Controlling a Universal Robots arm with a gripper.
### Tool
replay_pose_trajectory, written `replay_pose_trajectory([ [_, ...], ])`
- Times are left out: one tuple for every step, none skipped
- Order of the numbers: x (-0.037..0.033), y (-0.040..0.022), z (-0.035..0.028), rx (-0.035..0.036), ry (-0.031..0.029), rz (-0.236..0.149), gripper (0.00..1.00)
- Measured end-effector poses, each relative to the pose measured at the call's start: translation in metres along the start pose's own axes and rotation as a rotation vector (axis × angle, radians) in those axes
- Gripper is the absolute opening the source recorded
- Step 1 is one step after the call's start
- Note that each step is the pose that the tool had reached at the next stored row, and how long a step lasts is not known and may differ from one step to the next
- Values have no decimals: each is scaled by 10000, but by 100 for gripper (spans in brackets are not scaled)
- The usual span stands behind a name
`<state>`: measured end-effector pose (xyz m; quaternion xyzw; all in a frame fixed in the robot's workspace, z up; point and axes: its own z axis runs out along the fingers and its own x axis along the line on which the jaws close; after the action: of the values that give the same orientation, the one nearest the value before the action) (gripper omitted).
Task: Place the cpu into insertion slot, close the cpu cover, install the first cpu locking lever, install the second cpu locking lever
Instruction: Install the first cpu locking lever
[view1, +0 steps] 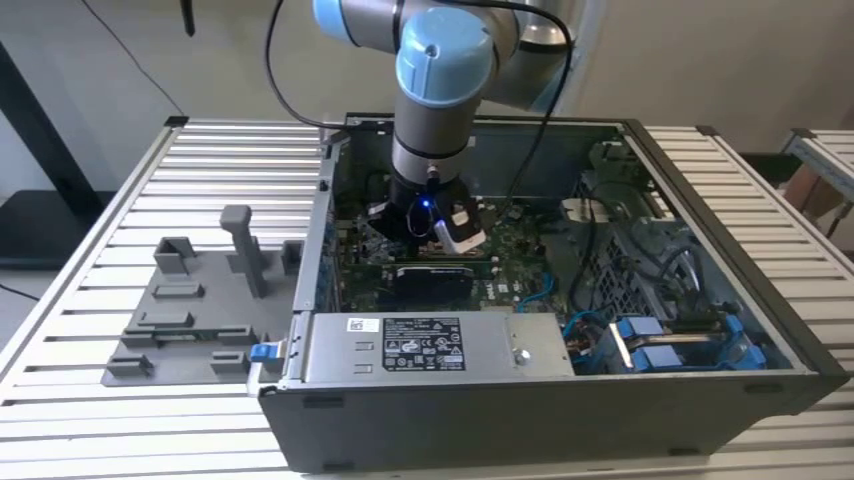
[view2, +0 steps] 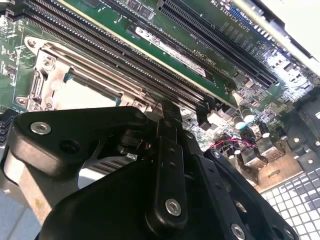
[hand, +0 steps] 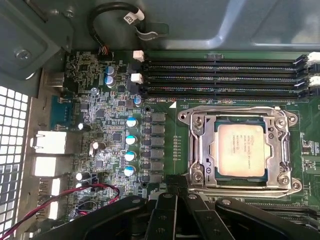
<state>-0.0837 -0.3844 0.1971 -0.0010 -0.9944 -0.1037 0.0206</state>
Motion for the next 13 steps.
replay_pose_trajectory([
  [0, 0, 0, 10, 2, 0, 11],
  [0, 0, 0, 21, 6, 2, 11],
  [0, 1, 1, 36, 11, 3, 11],
  [0, 0, 1, 52, 17, 6, 11],
  [0, 0, 1, 67, 22, 8, 11],
  [0, -1, 0, 81, 27, 9, 11],
  [0, -2, -1, 97, 35, 11, 11],
  [0, -2, 0, 110, 40, 13, 11],
  [0, -3, 0, 119, 45, 16, 11],
  [0, -3, -1, 120, 51, 16, 11],
  [0, -3, -2, 121, 58, 17, 11],
  [1, -3, -8, 125, 69, 20, 11],
  [2, -2, -23, 136, 79, 23, 11],
])
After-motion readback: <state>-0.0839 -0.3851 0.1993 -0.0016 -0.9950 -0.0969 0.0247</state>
